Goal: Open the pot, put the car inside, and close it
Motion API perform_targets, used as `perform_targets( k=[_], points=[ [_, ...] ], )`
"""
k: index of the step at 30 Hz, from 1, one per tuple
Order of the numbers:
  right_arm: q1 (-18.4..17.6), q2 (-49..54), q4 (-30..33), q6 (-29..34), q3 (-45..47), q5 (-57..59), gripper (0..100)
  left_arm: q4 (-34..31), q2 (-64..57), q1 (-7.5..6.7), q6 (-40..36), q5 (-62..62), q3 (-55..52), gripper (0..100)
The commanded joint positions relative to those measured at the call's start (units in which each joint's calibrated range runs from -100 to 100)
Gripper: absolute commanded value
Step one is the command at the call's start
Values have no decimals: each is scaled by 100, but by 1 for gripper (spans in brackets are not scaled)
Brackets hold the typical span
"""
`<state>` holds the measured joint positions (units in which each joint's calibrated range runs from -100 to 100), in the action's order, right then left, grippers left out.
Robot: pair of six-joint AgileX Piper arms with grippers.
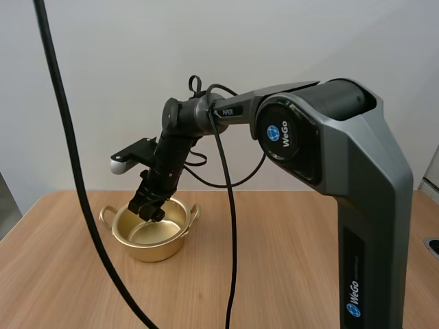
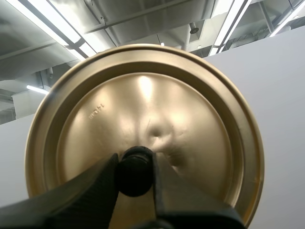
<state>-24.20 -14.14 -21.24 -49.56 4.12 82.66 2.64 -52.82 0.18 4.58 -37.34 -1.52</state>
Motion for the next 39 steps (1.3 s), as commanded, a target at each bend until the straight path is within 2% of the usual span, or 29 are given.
perform_targets(
  k=[1,8,39],
  points=[
    [-3,-128,61,-5,66,-178,0,6,-1,-3,1,4,-1,0],
    [-3,-253,199,-5,497,-1220,0,6,-1,-3,1,4,-1,0],
    [-3,-716,-113,-419,497,-1599,0,6,-1,-3,1,4,-1,0]
  ],
)
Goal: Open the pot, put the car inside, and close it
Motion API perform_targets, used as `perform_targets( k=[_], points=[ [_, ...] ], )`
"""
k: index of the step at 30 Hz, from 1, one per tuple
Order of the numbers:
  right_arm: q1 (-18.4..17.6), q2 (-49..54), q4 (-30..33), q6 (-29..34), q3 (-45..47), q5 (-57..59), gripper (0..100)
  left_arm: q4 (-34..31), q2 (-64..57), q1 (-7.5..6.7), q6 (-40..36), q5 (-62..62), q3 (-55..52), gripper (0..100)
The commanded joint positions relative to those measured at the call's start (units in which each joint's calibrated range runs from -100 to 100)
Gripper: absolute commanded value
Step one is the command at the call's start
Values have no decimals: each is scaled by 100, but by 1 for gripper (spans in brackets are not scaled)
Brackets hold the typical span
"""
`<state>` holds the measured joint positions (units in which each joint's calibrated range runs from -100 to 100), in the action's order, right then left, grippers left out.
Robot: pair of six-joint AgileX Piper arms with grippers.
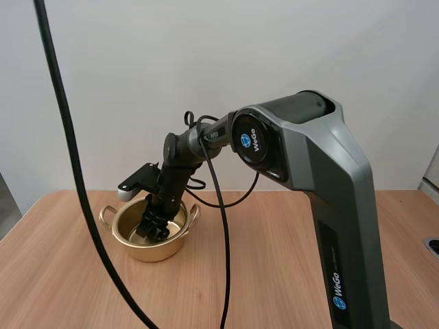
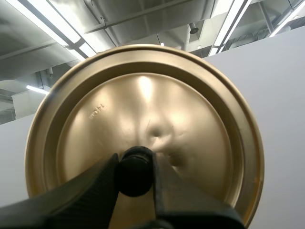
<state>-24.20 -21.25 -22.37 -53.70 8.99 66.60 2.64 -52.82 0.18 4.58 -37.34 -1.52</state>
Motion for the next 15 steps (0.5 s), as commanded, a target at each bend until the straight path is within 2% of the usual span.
perform_targets(
  k=[1,15],
  points=[
    [-3,-5,-1,-16,10,-9,0,6,-1,-3,1,4,-1,0],
    [-3,-5,-1,-15,10,-63,0,6,-1,-3,1,-147,-1,0]
  ],
)
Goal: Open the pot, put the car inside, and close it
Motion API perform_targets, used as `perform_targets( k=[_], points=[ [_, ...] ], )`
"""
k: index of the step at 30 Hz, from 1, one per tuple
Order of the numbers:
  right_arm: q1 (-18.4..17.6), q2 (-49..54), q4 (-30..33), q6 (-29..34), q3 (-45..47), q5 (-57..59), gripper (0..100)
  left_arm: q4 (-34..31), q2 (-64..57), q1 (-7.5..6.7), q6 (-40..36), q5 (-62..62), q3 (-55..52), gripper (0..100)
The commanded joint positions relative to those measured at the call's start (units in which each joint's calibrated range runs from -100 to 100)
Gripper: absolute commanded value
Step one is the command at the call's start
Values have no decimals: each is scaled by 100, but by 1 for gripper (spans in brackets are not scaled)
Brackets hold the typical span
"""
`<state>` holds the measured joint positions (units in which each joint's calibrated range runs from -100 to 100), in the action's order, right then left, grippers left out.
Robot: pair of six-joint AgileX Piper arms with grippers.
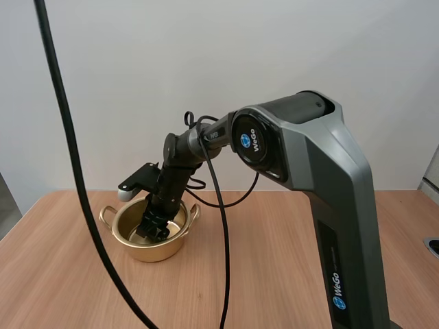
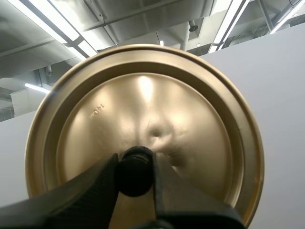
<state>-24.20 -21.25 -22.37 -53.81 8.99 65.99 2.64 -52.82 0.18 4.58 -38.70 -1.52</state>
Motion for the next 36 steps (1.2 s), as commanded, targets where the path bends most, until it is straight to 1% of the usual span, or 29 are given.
perform_targets(
  k=[1,3,5,22,25,26,27,30,32,36],
  points=[
    [-3,-5,-1,-4,10,-1,6,6,-1,-3,1,-11,-1,0],
    [-3,-5,-1,-4,10,-23,15,6,-1,-3,1,-11,-1,0],
    [-3,-5,-1,-4,10,-56,19,6,-1,-3,1,-11,-1,0],
    [-3,-5,-1,-4,10,-62,20,6,-1,-3,1,-11,-1,0],
    [-3,-5,-1,-4,10,-62,23,6,-1,-3,1,-11,-1,0],
    [-3,-5,-1,-4,10,-62,30,6,-1,-3,1,-11,-1,0],
    [-3,-5,-1,-4,10,-62,39,6,-1,-3,1,-11,-1,0],
    [-3,-5,-1,-4,10,-62,56,6,-1,-3,1,-11,-1,0],
    [-3,-14,-1,-4,10,-62,60,6,-1,-3,1,-11,-1,0],
    [-3,-14,-1,-4,10,-62,60,6,-1,-3,1,-11,-1,0]
  ],
)
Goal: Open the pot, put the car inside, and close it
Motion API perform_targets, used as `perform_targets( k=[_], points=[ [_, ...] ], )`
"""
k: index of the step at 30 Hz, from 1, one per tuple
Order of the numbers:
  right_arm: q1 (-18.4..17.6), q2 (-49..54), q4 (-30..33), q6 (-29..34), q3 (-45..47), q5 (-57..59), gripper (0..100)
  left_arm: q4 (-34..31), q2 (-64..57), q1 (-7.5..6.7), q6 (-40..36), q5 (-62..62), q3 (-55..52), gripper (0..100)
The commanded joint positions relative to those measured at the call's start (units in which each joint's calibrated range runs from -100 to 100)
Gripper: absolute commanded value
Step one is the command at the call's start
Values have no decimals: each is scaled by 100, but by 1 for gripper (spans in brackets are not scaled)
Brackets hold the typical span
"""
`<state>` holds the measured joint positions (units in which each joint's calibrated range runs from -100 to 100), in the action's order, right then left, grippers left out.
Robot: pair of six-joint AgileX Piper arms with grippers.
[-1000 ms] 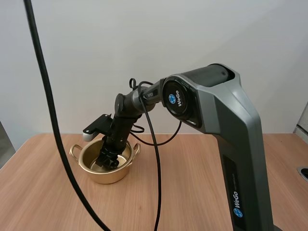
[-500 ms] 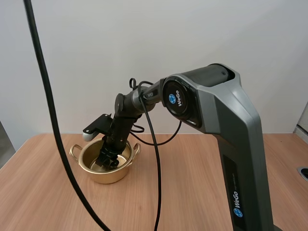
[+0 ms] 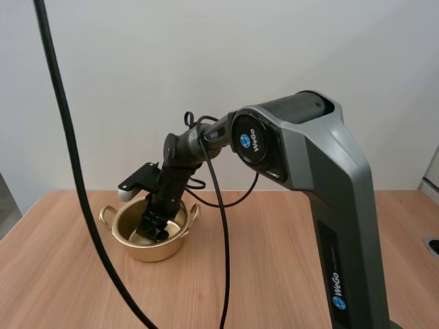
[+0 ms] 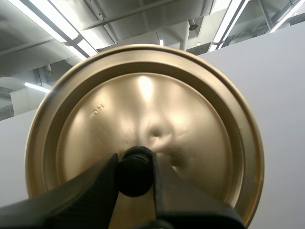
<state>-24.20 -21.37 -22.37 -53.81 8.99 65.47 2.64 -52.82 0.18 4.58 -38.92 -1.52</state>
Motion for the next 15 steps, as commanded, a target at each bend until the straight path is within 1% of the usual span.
perform_targets(
  k=[1,10,13,15],
  points=[
    [-3,-3,-1,-4,10,-10,60,6,-1,-3,1,11,-1,0],
    [-3,68,22,-4,-17,24,60,6,-1,-3,1,-4,-1,0],
    [-3,206,35,-4,-17,-18,60,6,-1,-3,1,-41,-1,0],
    [-3,545,35,-4,-17,-109,60,6,-1,-3,1,-41,-1,0]
  ],
)
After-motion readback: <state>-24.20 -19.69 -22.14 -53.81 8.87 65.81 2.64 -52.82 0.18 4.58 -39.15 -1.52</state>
